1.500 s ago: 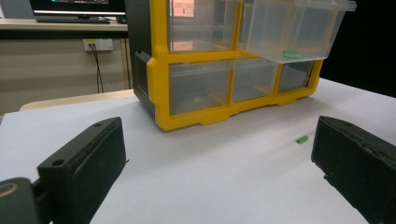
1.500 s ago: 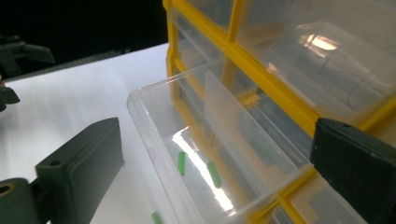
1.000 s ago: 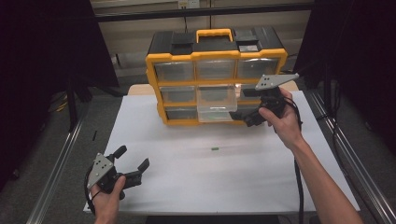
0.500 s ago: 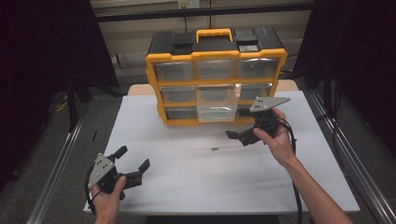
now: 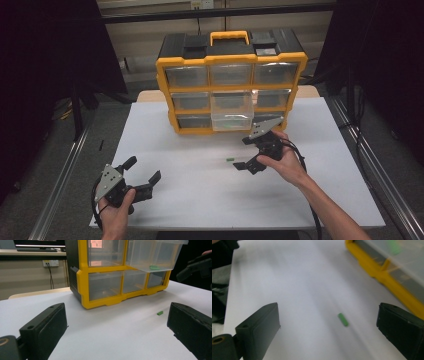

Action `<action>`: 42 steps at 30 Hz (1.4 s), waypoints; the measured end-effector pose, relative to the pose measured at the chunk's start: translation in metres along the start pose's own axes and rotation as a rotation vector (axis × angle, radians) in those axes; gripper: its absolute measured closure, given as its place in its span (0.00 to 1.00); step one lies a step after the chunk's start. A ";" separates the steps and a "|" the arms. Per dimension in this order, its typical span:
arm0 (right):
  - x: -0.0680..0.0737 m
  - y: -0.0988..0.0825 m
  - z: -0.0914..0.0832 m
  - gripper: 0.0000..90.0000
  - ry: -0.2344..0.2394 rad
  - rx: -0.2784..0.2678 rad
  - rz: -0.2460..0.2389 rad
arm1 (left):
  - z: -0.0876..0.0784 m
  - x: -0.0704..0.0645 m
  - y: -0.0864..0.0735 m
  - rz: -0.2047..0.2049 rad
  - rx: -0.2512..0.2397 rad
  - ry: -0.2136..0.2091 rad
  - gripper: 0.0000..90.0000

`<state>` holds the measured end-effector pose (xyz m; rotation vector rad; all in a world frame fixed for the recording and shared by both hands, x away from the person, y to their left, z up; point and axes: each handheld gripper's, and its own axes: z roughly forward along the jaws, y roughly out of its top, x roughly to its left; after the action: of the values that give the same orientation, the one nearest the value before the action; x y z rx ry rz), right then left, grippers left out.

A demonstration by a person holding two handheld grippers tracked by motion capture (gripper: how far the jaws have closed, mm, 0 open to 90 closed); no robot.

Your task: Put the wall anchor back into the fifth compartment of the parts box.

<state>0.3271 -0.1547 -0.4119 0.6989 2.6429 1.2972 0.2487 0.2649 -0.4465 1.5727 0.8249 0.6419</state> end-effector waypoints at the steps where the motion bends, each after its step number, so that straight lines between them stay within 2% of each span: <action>1: 0.000 0.000 0.004 0.03 0.033 0.014 -0.002 | 0.000 0.000 0.000 0.006 0.002 -0.001 0.03; 4: 0.000 -0.001 0.016 0.04 0.047 0.062 -0.007 | 0.001 0.000 -0.001 0.001 0.004 -0.004 0.03; 7: 0.000 -0.001 0.027 0.06 0.070 0.114 -0.028 | 0.001 -0.001 -0.001 0.015 0.008 -0.009 0.03; 11: -0.002 -0.001 0.042 0.11 0.083 0.195 -0.030 | 0.003 -0.003 -0.001 -0.003 0.009 -0.005 0.03; 13: -0.007 -0.002 0.048 0.13 0.085 0.214 -0.045 | 0.002 -0.001 -0.001 0.011 0.010 -0.004 0.03; 17: -0.012 -0.003 0.058 0.17 0.086 0.261 -0.063 | 0.002 -0.002 -0.001 0.002 -0.001 -0.010 0.03; 20: -0.013 0.000 0.063 0.19 0.085 0.291 -0.061 | 0.002 -0.001 -0.001 0.014 0.002 -0.011 0.03; 21: -0.014 0.002 0.064 0.19 0.079 0.301 -0.074 | 0.001 -0.001 -0.001 0.019 0.008 -0.014 0.03; 22: -0.014 0.002 0.067 0.20 0.085 0.296 -0.068 | 0.001 -0.001 0.000 0.014 0.006 -0.013 0.03; 23: -0.015 0.003 0.070 0.22 0.092 0.291 -0.089 | 0.001 -0.002 0.000 0.012 0.003 -0.014 0.03; 24: -0.014 0.003 0.070 0.23 0.086 0.316 -0.071 | 0.001 -0.002 0.000 0.011 0.002 -0.015 0.03; 25: -0.015 0.002 0.073 0.24 0.091 0.311 -0.080 | 0.001 -0.002 -0.001 0.005 0.000 -0.015 0.03; 26: -0.017 0.002 0.076 0.26 0.082 0.328 -0.101 | 0.001 -0.001 -0.001 0.015 0.006 -0.012 0.03; 27: -0.018 0.001 0.078 0.27 0.087 0.335 -0.098 | 0.001 0.000 0.000 0.020 0.003 -0.017 0.03; 28: -0.015 0.001 0.077 0.27 0.072 0.372 -0.041 | 0.001 0.000 0.000 0.018 0.001 -0.016 0.03; 29: -0.015 0.001 0.078 0.29 0.058 0.376 -0.036 | 0.000 -0.001 0.000 0.020 0.005 -0.022 0.03; 30: -0.019 0.000 0.080 0.33 0.071 0.341 -0.088 | 0.000 -0.001 0.000 0.014 0.001 -0.018 0.03; 31: -0.021 0.000 0.080 0.36 0.087 0.333 -0.099 | 0.001 -0.001 0.000 0.009 -0.003 -0.011 0.03; 32: -0.022 0.000 0.081 0.38 0.088 0.338 -0.098 | 0.001 -0.001 0.000 0.019 0.002 -0.014 0.03; 33: -0.019 0.000 0.081 0.40 0.073 0.381 -0.036 | 0.001 -0.001 0.000 0.011 0.004 -0.016 0.03; 35: -0.019 0.001 0.081 0.46 0.066 0.393 -0.044 | 0.001 -0.002 -0.001 0.013 0.004 -0.013 0.03; 36: -0.020 0.001 0.081 0.53 0.061 0.391 -0.072 | 0.001 -0.002 0.000 0.014 0.003 -0.014 0.03; 37: -0.021 0.002 0.081 0.58 0.071 0.395 -0.079 | 0.002 -0.002 0.000 0.016 0.002 -0.012 0.03; 41: -0.020 0.004 0.080 0.72 0.052 0.419 -0.053 | 0.001 -0.002 0.000 0.012 0.002 -0.012 0.03; 42: -0.022 0.004 0.081 0.75 0.057 0.411 -0.070 | 0.001 -0.002 0.000 0.014 0.000 -0.011 0.03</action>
<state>0.3722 -0.1045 -0.4617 0.6123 2.9839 0.7696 0.2485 0.2626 -0.4470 1.5820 0.8060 0.6424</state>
